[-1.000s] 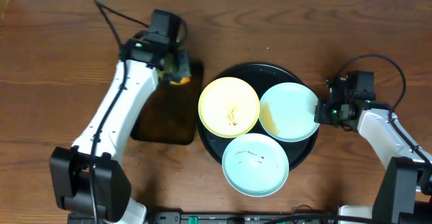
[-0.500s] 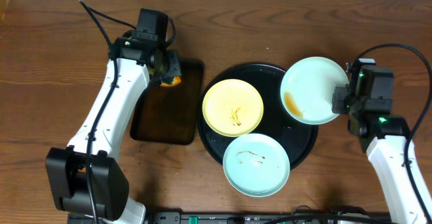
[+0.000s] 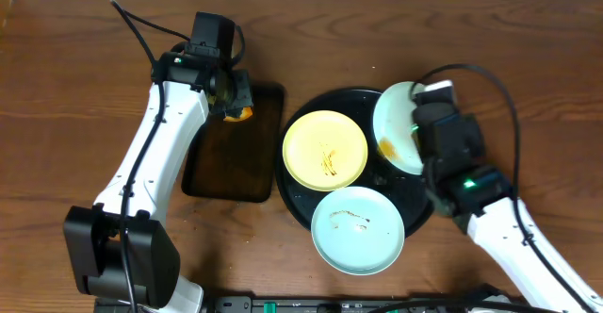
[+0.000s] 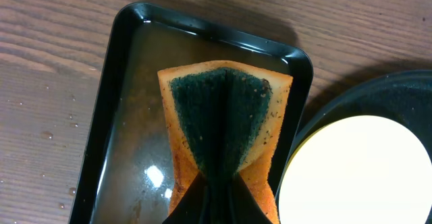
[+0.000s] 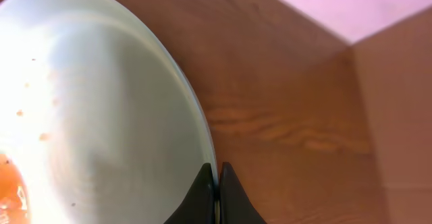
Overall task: Clean dirty plates on tray and stack at the side
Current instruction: 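Lift the light green plate with the right gripper and set it at the right side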
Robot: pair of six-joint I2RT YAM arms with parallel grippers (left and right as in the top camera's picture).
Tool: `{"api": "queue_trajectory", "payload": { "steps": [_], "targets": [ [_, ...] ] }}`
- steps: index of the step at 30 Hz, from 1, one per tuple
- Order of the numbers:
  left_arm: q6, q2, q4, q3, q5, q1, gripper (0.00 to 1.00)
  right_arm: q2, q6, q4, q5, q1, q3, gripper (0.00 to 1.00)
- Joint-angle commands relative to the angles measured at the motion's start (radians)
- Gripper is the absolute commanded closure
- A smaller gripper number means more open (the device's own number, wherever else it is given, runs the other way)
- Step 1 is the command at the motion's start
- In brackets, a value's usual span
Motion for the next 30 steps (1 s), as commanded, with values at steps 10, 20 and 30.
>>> {"api": "queue_trajectory", "payload": {
  "steps": [10, 20, 30],
  "targets": [
    [0.016, -0.010, -0.003, 0.008, -0.009, 0.004, 0.92, -0.010, 0.018, 0.034, 0.291, 0.076, 0.016, 0.99],
    [0.016, -0.010, -0.004, 0.008, -0.008, 0.004, 0.92, -0.010, 0.264, 0.002, 0.077, -0.192, 0.016, 0.99],
    [0.016, -0.010, -0.008, 0.008, -0.008, 0.004, 0.92, 0.065, 0.395, -0.034, -0.216, -0.622, 0.008, 0.99]
  ]
}}
